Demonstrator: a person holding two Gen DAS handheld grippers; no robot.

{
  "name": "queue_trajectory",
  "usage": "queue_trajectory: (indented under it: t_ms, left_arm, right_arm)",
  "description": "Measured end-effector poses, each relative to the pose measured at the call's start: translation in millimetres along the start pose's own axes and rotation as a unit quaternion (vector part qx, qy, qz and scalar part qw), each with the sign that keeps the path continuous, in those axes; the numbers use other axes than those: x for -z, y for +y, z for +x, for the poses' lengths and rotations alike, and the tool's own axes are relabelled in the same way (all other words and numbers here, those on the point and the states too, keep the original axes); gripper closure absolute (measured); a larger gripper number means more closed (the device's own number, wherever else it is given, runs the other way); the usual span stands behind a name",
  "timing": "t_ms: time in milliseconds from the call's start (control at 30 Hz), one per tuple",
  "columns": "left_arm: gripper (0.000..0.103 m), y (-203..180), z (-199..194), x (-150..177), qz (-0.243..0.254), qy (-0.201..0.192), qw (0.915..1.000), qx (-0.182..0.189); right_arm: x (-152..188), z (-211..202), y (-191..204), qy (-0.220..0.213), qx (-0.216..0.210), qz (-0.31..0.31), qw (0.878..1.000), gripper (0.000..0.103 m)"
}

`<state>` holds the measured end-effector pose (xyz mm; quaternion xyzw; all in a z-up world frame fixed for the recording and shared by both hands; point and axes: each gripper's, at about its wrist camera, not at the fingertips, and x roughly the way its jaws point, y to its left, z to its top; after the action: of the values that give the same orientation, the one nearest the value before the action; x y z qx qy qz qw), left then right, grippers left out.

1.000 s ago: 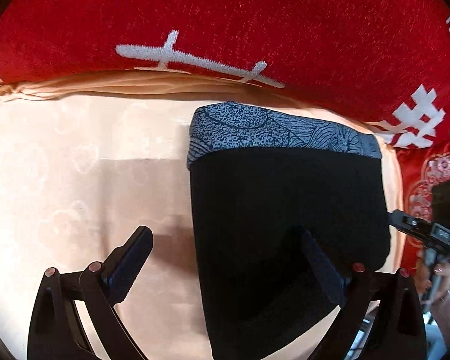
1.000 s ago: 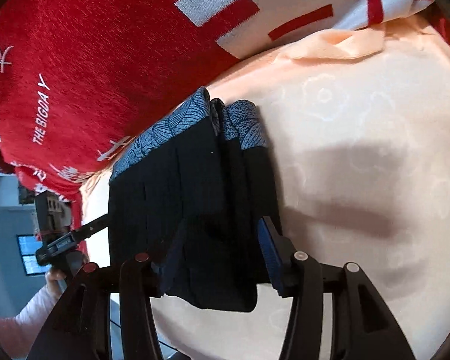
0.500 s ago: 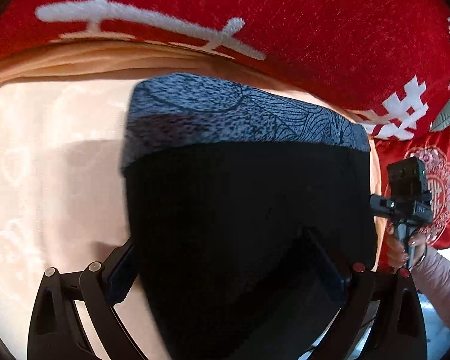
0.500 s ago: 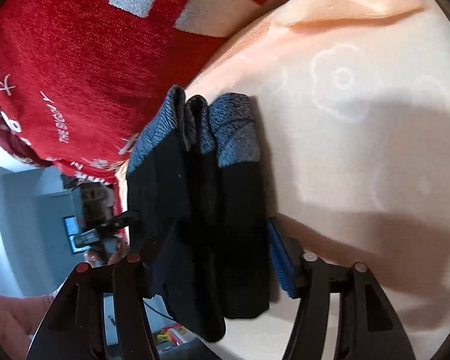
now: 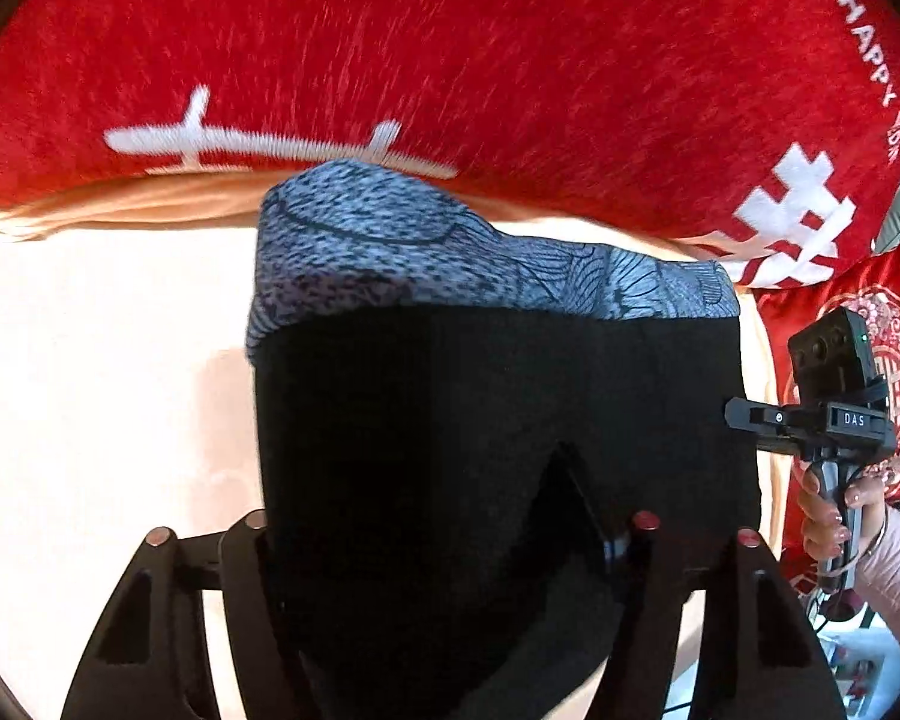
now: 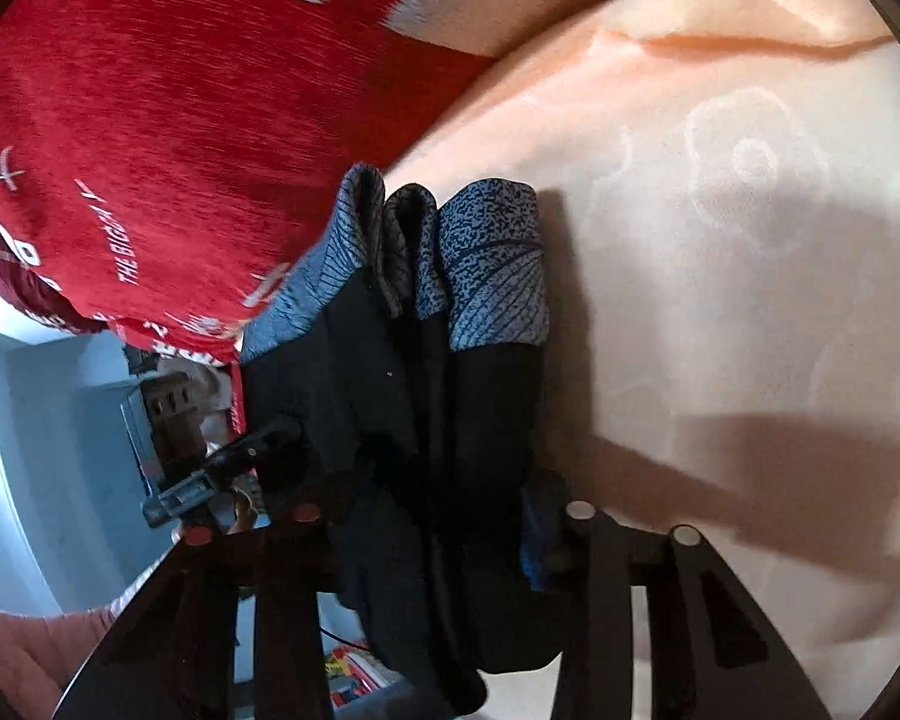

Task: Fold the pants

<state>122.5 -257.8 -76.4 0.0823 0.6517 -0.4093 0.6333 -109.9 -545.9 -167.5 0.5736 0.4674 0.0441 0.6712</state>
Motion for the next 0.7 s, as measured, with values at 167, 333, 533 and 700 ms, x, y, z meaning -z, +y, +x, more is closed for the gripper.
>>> queue_trajectory:
  t_ms: [167,333,533,700]
  left_arm:
    - [0.035,-11.5,-31.9,18.7,0.0,-0.005,0.9999,-0.012]
    - [0.035,-19.9,-64.8,48.6,0.001,-0.005,0.9998,-0.02]
    - [0.035,-12.2,-73.6,87.3,-0.01,0.013,0.9996,-0.024]
    - [0.035,-2.1,-56.0,112.3,-0.011,0.035,0.9992,-0.018]
  right_arm:
    - [18.0,-9.8,16.7,0.007,-0.019,-0.003,1.0,0.065]
    - [47.9,-21.7,32.8,0.018,-0.039,-0.003,0.999,0.065]
    - [96.0,-20.9,43.0,0.022,-0.046,0.01,0.999,0.065]
    - [130.8,-9.6,32.8,0.024,-0.037,0.028,0.999,0.065]
